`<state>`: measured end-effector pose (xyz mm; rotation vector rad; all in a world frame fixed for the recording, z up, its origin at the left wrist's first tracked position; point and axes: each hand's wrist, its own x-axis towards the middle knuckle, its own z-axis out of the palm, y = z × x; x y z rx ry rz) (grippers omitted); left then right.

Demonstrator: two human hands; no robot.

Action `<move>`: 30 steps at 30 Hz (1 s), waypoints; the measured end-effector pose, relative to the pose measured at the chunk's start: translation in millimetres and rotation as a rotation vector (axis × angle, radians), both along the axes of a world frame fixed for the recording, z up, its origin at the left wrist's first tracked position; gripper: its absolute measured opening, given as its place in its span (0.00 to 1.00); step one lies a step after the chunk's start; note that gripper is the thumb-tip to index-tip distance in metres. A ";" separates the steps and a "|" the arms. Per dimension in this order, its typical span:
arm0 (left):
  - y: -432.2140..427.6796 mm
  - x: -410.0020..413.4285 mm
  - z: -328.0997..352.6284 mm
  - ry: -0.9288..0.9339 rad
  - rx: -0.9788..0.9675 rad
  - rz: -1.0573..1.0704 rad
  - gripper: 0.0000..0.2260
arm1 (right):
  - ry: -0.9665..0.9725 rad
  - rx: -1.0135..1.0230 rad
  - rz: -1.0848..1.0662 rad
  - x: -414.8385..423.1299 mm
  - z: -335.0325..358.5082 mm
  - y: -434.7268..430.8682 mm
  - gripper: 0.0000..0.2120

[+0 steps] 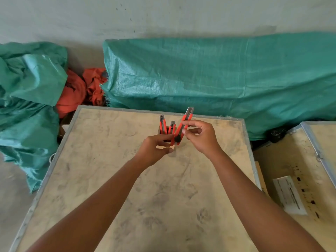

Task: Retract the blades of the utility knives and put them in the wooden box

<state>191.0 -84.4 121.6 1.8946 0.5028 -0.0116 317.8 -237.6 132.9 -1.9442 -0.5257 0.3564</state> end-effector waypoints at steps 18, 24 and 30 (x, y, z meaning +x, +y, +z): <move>26.1 50.2 -80.0 0.143 0.057 0.134 0.30 | -0.324 -0.126 0.011 8.7 -97.4 49.2 0.13; 26.0 48.4 -83.0 0.111 0.039 0.142 0.26 | -0.306 -0.173 -0.036 -0.1 -105.5 48.9 0.14; 22.5 46.1 -66.4 0.123 -0.013 0.185 0.35 | -0.279 -0.147 -0.044 -2.1 -92.6 39.3 0.18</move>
